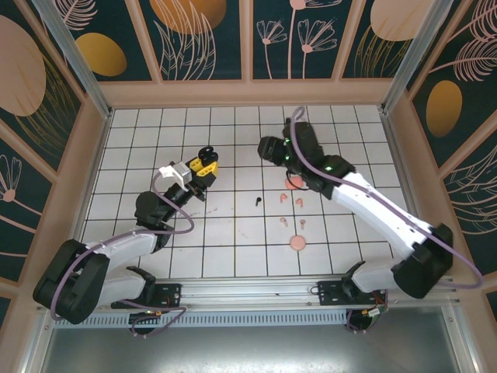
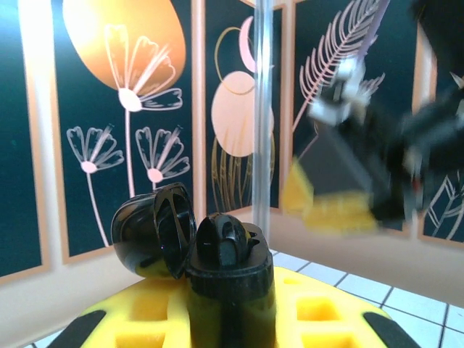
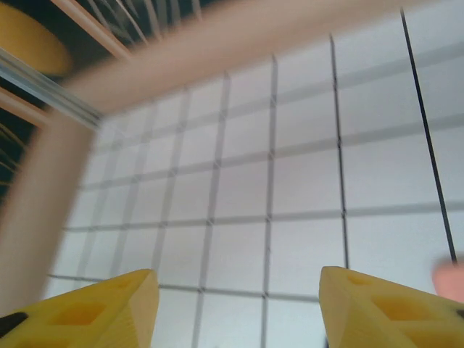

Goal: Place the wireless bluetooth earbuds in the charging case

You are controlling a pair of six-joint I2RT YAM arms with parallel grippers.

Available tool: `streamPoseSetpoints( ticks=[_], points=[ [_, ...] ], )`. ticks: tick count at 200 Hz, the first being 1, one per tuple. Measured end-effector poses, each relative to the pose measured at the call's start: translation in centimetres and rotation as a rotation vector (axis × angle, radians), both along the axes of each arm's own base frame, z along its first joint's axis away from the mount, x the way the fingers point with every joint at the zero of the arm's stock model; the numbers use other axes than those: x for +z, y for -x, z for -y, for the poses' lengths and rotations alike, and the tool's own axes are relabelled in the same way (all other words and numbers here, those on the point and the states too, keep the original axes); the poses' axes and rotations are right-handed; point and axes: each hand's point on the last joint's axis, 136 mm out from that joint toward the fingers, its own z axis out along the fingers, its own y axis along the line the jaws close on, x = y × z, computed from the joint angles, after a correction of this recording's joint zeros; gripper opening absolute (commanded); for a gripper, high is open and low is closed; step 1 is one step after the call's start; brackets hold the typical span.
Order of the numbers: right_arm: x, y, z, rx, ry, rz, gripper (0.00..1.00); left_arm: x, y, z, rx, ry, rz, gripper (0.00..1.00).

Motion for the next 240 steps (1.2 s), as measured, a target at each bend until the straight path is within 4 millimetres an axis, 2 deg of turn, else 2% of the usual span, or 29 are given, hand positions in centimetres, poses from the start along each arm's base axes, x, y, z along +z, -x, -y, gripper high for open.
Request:
streamPoseSetpoints(
  ticks=[19,34,53,73,100,147,200,240],
  points=[
    [-7.0,0.1,-0.4,-0.018,0.078,-0.17,0.55,0.7,0.0,-0.4,0.024,0.015,0.019,0.0],
    [-11.3,0.4,-0.7,-0.034,0.13,-0.277,0.52,1.0,0.1,-0.6,0.033,0.023,0.028,0.0],
    [-15.5,0.8,-1.1,-0.045,0.184,-0.369,0.51,1.1,0.2,-0.8,0.037,0.028,0.033,0.0],
    [-18.5,1.5,-1.3,-0.049,0.234,-0.437,0.49,0.9,0.4,-1.1,0.047,0.033,0.033,0.0],
    [-20.2,1.9,-2.0,-0.047,0.266,-0.477,0.46,0.7,0.7,-1.4,0.054,0.035,0.031,0.0],
    [-20.7,1.5,-3.1,-0.05,0.274,-0.487,0.42,0.6,1.0,-1.6,0.056,0.04,0.038,0.0],
    [-22.8,1.7,-3.0,-0.065,0.311,-0.531,0.4,0.9,1.3,-1.7,0.055,0.046,0.049,0.0],
    [-23.5,1.9,-2.9,-0.065,0.326,-0.545,0.37,1.0,1.4,-1.7,0.055,0.049,0.054,0.0]
  ],
)
